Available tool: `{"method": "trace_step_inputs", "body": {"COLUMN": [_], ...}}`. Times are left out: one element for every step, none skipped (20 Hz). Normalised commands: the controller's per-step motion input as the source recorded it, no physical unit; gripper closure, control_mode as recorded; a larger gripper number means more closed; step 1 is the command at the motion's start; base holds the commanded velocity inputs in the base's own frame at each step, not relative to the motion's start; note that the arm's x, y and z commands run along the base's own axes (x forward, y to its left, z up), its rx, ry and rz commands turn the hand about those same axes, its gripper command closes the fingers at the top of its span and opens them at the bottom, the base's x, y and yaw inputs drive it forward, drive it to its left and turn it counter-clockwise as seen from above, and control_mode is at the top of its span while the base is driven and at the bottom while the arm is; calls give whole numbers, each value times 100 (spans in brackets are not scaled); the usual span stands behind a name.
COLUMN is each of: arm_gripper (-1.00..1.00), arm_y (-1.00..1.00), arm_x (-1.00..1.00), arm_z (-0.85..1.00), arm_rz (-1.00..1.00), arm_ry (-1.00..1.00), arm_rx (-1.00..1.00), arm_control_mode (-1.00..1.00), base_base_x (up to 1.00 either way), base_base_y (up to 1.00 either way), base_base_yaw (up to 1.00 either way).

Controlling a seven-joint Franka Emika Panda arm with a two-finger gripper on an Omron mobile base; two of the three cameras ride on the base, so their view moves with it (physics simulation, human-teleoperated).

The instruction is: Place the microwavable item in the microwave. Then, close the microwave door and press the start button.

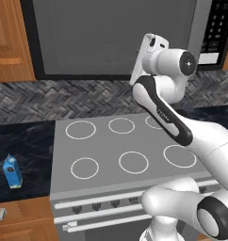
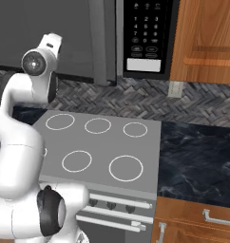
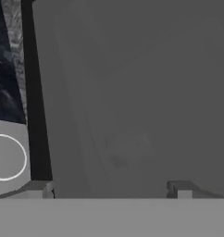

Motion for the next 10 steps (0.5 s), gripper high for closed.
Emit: {"method": "trace_step_inputs", "body": {"arm_gripper": [-100, -100, -100, -100, -100, -100, -100, -100, -100, -100], "arm_y": [0, 0, 0, 0, 0, 0, 0, 0, 0, 0], "arm_x": [55, 52, 54, 50, 51, 47, 47, 46, 41, 33], "arm_z": [0, 0, 0, 0, 0, 0, 0, 0, 0, 0], "arm_rz": [15, 11, 11, 10, 9, 7, 7, 6, 5, 3], "arm_ry": [0, 0, 0, 0, 0, 0, 0, 0, 1, 1], "arm_rx": [2, 1, 0, 0, 1, 0, 0, 0, 0, 0], "arm_control_mode": [-100, -100, -100, -100, -100, -100, -100, -100, -100, -100], "base_base_x": [0, 0, 0, 0, 0, 0, 0, 0, 0, 0], "base_base_y": [0, 0, 0, 0, 0, 0, 0, 0, 0, 0], "base_base_yaw": [0, 0, 0, 0, 0, 0, 0, 0, 0, 0]}}
